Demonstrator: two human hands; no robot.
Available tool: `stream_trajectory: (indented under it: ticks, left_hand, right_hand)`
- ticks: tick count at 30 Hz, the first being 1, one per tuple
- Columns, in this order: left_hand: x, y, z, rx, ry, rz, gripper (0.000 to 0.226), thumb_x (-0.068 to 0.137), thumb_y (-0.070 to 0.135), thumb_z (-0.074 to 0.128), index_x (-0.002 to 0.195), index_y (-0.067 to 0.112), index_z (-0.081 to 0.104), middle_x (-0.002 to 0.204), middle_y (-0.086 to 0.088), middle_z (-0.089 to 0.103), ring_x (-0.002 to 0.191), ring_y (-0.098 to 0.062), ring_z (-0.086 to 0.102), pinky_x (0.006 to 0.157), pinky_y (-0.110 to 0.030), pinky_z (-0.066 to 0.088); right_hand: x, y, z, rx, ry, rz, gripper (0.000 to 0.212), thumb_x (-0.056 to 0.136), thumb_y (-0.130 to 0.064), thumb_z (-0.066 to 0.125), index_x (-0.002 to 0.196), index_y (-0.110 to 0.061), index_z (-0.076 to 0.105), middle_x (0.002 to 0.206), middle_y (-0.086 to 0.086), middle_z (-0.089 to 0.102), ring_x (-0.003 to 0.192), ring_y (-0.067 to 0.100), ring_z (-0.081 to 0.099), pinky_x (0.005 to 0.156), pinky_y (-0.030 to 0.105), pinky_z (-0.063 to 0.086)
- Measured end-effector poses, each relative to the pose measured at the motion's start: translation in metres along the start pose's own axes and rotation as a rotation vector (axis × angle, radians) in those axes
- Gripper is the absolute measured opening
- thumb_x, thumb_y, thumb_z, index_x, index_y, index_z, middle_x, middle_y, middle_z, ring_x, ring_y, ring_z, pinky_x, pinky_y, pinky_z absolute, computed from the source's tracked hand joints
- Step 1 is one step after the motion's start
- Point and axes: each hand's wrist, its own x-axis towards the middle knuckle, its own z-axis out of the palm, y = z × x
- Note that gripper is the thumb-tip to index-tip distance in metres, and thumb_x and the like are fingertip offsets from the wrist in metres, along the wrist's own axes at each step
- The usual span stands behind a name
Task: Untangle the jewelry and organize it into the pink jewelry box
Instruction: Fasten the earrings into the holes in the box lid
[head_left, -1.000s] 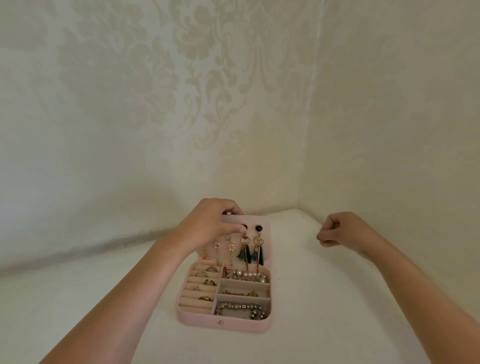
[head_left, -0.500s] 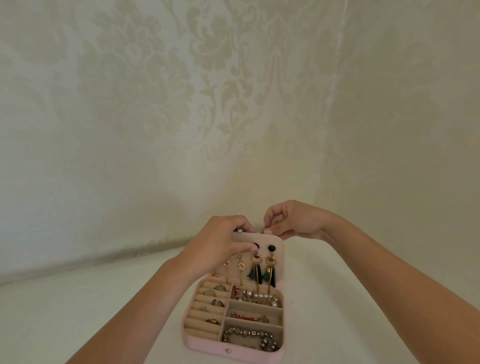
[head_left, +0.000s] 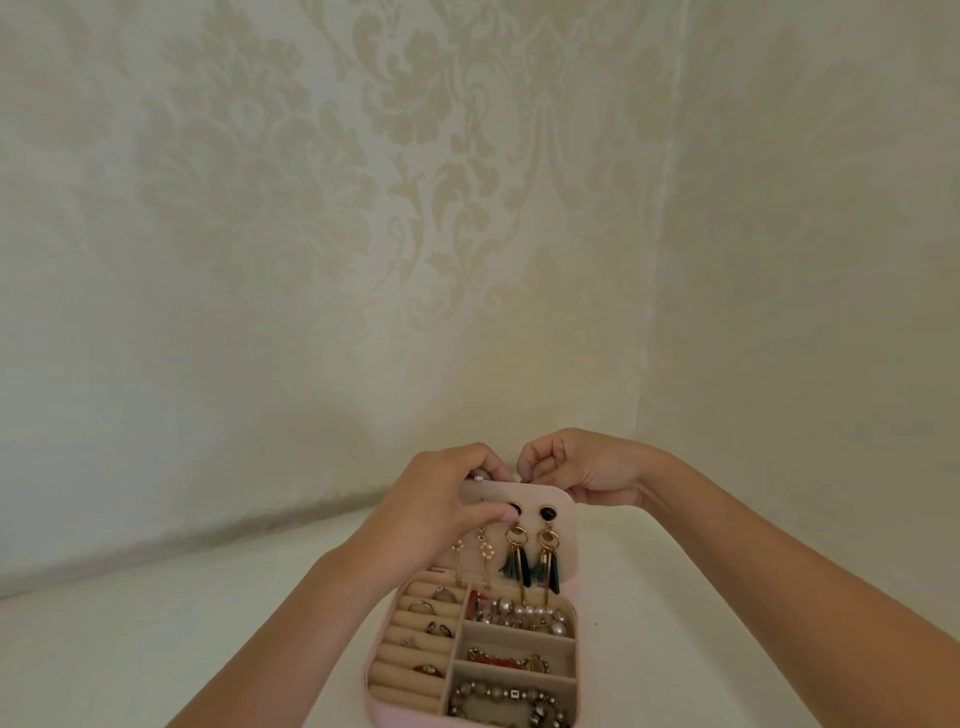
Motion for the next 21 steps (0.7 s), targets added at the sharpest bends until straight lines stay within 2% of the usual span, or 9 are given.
stream_trajectory:
  ticks: [8, 15, 19, 21]
  left_hand:
    - [0.001, -0.001, 0.001, -0.015, 0.005, 0.004, 0.029, 0.071, 0.026, 0.081, 0.077, 0.042, 0.057, 0.076, 0.016, 0.059, 0.069, 0.011, 0.053, 0.062, -0.009, 0.040]
    - [0.001, -0.001, 0.001, -0.017, 0.002, 0.003, 0.024, 0.072, 0.027, 0.080, 0.079, 0.038, 0.060, 0.076, 0.017, 0.059, 0.068, 0.010, 0.053, 0.060, -0.010, 0.040]
    - [-0.001, -0.002, 0.001, -0.025, 0.000, 0.003, 0.024, 0.072, 0.026, 0.080, 0.079, 0.038, 0.060, 0.075, 0.017, 0.059, 0.069, 0.010, 0.053, 0.060, -0.009, 0.040]
    - [-0.001, -0.002, 0.001, -0.024, -0.004, 0.006, 0.026, 0.072, 0.025, 0.080, 0.079, 0.039, 0.058, 0.076, 0.017, 0.059, 0.071, 0.012, 0.053, 0.061, -0.008, 0.040]
  right_hand:
    - [0.006, 0.006, -0.004, 0.036, -0.022, -0.030, 0.025, 0.086, 0.017, 0.048, 0.081, -0.005, 0.057, 0.062, -0.002, 0.067, 0.055, 0.004, 0.062, 0.053, 0.014, 0.050]
    - [0.008, 0.011, -0.002, 0.066, -0.049, 0.014, 0.025, 0.089, 0.016, 0.045, 0.086, -0.005, 0.058, 0.057, -0.003, 0.065, 0.050, 0.004, 0.062, 0.048, 0.015, 0.049]
    - [0.014, 0.016, -0.003, 0.084, -0.134, 0.050, 0.024, 0.090, 0.006, 0.051, 0.105, -0.005, 0.064, 0.086, 0.004, 0.072, 0.075, 0.012, 0.069, 0.067, 0.023, 0.056]
    - [0.015, 0.018, -0.002, 0.096, -0.157, 0.080, 0.028, 0.088, 0.003, 0.051, 0.096, -0.012, 0.073, 0.086, 0.004, 0.073, 0.077, 0.013, 0.070, 0.069, 0.025, 0.056]
